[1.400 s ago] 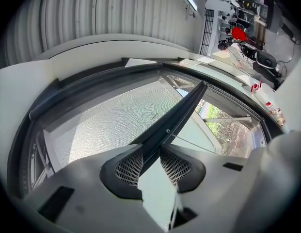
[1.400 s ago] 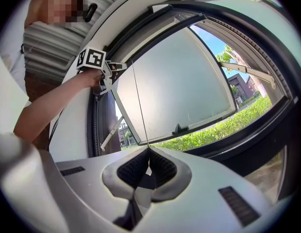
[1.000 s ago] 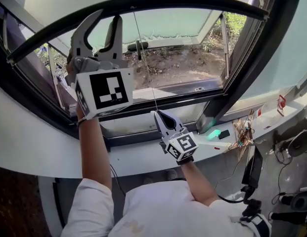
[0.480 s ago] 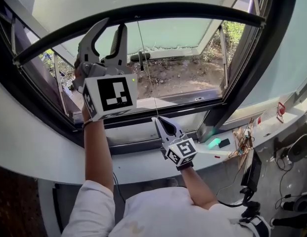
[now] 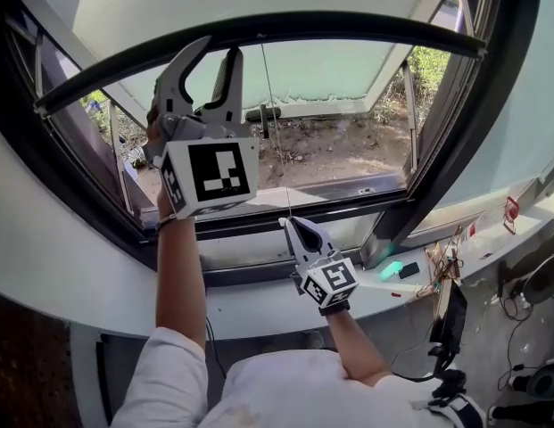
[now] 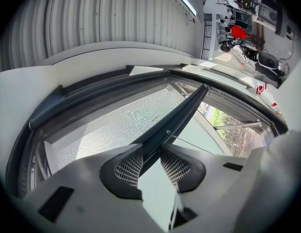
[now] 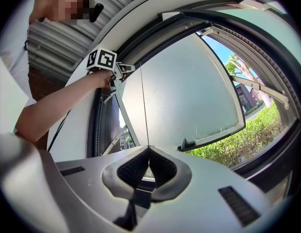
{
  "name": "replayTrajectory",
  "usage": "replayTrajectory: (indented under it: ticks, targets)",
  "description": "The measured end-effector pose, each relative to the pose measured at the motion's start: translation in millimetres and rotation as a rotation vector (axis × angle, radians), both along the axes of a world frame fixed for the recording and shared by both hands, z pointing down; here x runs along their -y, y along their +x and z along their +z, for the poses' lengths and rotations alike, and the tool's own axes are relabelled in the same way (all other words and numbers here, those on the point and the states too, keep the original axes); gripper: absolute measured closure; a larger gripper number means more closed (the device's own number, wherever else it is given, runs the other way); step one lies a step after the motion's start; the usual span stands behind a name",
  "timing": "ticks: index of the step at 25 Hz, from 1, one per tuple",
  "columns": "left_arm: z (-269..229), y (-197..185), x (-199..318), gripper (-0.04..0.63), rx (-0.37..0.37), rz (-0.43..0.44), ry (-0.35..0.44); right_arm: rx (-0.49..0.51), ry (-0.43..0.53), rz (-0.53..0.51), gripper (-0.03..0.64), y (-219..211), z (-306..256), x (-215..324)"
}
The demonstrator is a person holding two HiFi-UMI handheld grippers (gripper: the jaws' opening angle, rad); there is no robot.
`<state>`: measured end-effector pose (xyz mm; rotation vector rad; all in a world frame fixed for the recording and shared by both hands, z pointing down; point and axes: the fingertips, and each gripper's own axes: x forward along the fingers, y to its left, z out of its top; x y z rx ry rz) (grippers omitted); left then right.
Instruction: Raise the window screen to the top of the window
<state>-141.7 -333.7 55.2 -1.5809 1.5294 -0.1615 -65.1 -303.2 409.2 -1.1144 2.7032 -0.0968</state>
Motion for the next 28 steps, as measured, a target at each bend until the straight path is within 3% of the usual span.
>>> replayTrajectory:
  ticks: [28]
  targets:
    - [-78, 0, -8, 0.506, 0.088, -0.007, 0.105, 0.053, 0.14, -0.039, 0.614, -24, -100, 0]
